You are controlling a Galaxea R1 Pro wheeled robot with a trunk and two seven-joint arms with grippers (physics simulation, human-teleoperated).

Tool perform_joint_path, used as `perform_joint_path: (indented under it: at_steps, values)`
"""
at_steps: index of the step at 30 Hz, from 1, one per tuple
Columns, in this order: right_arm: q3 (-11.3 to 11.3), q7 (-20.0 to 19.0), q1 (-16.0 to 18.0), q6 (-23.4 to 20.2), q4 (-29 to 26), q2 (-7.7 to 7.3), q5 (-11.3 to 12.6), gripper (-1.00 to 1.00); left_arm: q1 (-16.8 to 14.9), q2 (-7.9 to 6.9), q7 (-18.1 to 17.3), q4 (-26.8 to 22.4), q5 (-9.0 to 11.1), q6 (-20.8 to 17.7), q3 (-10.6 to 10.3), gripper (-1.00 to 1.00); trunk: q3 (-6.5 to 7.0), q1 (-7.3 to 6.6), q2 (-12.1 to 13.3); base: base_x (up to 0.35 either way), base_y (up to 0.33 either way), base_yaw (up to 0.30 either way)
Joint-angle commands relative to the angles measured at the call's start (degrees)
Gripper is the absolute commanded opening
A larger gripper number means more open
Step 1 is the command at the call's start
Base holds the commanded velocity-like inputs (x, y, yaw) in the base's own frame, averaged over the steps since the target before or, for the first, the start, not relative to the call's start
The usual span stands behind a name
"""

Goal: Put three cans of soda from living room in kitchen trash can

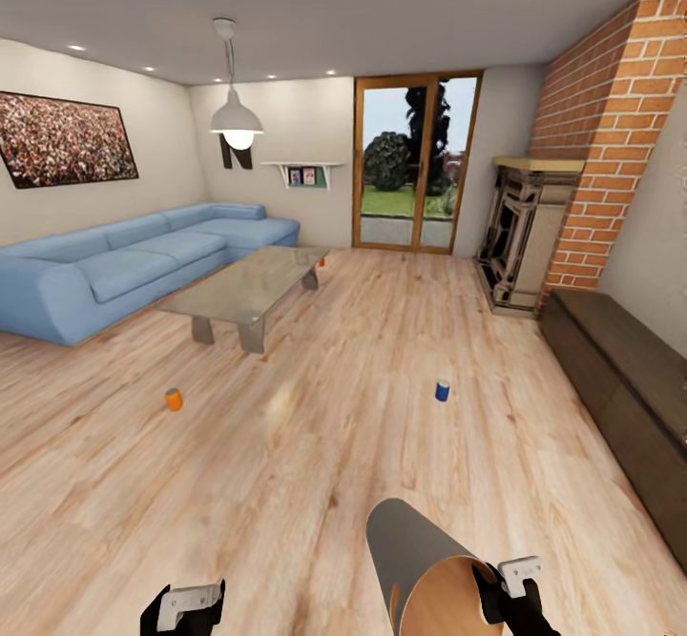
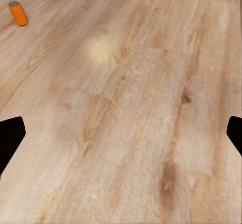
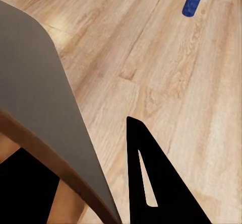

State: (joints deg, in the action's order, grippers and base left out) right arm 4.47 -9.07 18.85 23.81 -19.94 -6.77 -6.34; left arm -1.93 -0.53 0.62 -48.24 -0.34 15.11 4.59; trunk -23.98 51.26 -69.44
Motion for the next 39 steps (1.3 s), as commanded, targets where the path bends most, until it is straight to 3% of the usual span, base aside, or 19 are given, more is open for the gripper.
perform_joint_path:
  at_steps: [1, 25, 39]
  values:
    - [0.16, -0.33, 0.03, 0.01, -0.10, 0.01, 0.10, -1.00, 0.00, 0.00, 0.00, 0.00, 0.00, 0.00, 0.00, 1.00, 0.07, 0.00, 0.00, 0.128, 0.287, -0.167]
    - [0.10, -0.33, 0.04, 0.01, -0.10, 0.08, 0.10, -1.00, 0.00, -0.04, 0.00, 0.01, -0.08, 0.00, -0.02, 1.00, 0.39, 0.00, 0.00, 0.080, 0.312, -0.018]
    - [0.10, -0.41, 0.04, 0.01, -0.10, 0.01, 0.16, -1.00, 0.00, -0.07, 0.00, 0.05, -0.09, 0.00, -0.02, 1.00, 1.30, 0.00, 0.00, 0.074, 0.314, -0.148]
